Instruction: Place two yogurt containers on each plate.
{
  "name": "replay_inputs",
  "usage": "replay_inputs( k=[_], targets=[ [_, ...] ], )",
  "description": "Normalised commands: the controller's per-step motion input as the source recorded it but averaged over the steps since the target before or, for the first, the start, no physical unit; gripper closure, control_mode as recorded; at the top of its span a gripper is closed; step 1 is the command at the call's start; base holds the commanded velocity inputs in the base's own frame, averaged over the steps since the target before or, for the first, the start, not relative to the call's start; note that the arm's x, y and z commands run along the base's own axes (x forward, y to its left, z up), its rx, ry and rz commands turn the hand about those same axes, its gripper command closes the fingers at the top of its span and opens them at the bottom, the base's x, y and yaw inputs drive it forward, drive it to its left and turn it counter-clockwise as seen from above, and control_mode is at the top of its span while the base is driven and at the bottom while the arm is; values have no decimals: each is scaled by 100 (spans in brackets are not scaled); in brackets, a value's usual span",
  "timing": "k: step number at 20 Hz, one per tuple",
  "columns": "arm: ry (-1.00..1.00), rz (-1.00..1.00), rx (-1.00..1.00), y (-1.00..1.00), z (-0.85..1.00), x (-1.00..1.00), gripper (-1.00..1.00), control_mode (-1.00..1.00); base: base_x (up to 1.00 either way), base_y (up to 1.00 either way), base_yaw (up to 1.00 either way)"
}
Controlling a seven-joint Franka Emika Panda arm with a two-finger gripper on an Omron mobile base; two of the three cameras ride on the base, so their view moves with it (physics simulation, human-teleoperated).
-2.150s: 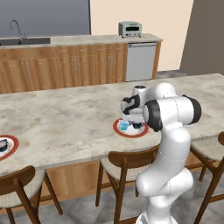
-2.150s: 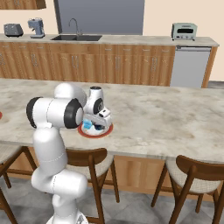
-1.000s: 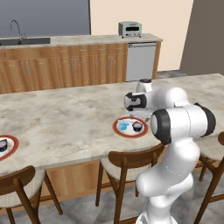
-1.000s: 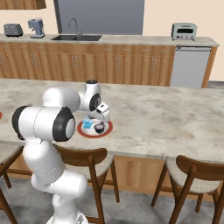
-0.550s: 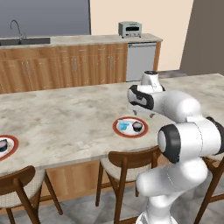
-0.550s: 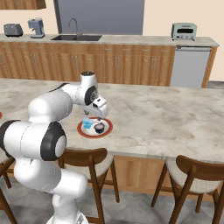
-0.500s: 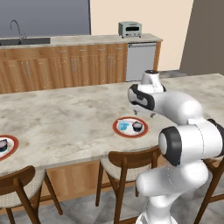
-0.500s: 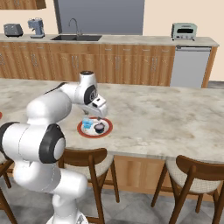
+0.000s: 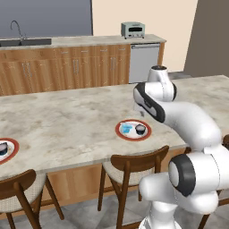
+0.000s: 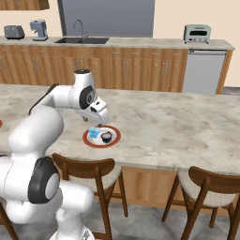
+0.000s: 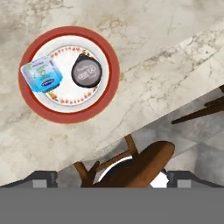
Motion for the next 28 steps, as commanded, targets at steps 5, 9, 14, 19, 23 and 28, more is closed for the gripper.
replay_inputs(
  k=[5, 9, 14, 19, 23, 28],
  targets=[
    [-7, 0, -1, 6, 44, -61, -100, -100, 0, 0, 0],
    [-17, 0, -3, 3, 48, -66, -100, -100, 0, 0, 0],
    [-20, 0, -2, 5, 46, -66, -100, -100, 0, 0, 0],
    [-18, 0, -2, 5, 39, -64, -100, -100, 0, 0, 0],
    [-12, 0, -3, 6, 35, -61, -100, -100, 0, 0, 0],
    [-10, 0, -5, 6, 32, -53, -100, -100, 0, 0, 0]
  ],
)
